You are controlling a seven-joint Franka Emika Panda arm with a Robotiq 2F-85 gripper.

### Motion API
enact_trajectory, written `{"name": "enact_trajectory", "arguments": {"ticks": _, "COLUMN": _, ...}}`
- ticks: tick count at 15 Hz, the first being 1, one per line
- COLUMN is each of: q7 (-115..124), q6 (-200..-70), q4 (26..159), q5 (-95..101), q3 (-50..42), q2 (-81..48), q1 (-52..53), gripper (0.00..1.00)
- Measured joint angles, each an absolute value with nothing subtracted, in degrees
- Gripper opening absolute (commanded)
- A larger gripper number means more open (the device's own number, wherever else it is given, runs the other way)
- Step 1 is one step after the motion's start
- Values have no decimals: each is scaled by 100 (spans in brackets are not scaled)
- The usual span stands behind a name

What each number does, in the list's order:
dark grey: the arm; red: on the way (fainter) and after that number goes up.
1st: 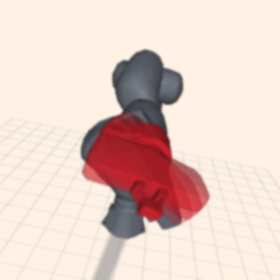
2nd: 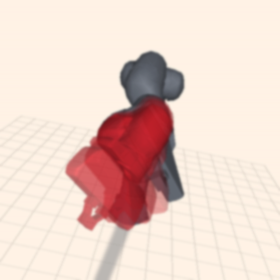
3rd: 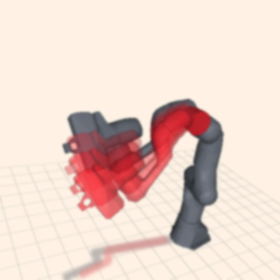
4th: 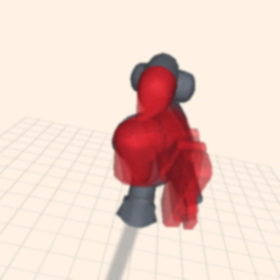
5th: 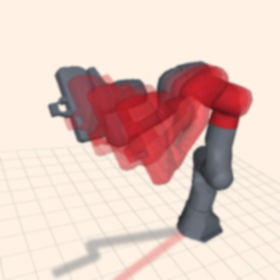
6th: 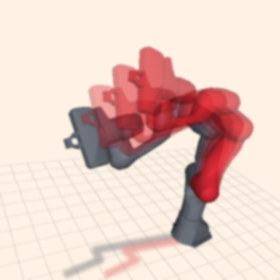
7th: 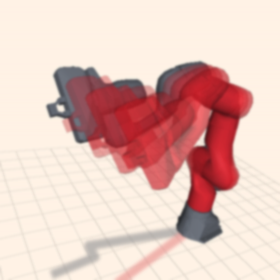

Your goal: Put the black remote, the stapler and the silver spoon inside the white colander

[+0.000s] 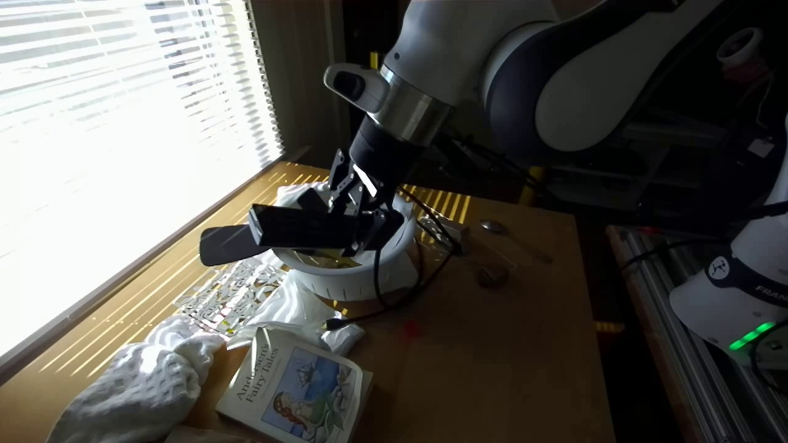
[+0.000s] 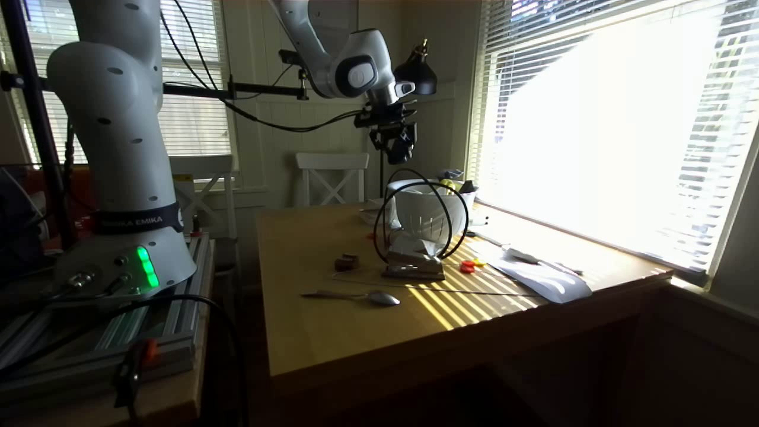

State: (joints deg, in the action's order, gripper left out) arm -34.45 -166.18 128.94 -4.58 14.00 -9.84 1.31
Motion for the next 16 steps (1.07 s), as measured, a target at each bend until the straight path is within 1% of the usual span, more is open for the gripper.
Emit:
{"name": "enact_trajectory", "arguments": {"ticks": 3, "q7": -3969, "q6": -16587, "q4": 12645, "q5": -1166, "q3": 1699, "q2": -1326, "q1": -47, "gripper": 36}}
{"name": "enact_trajectory", "arguments": {"ticks": 6, "q7": -4720, "q6": -16510, "q4": 12415, "q5": -1749, "q3": 1959, "q2": -1498, "q1": -521, "gripper": 36}}
{"name": "enact_trajectory", "arguments": {"ticks": 8, "q7": -5166, "q6": -16222, "q4": 12261, "q5": -1962, "q3": 2067, "q2": -1559, "q1": -835, "gripper": 36}}
{"name": "enact_trajectory", "arguments": {"ticks": 10, "q7": -5458, "q6": -15953, "q4": 12144, "q5": -2058, "q3": 2087, "q2": -1631, "q1": -1028, "gripper": 36}}
{"name": "enact_trajectory", "arguments": {"ticks": 16, "q7": -5583, "q6": -15644, "q4": 11904, "q5": -2141, "q3": 1840, "q2": -2062, "q1": -1116, "gripper": 36}}
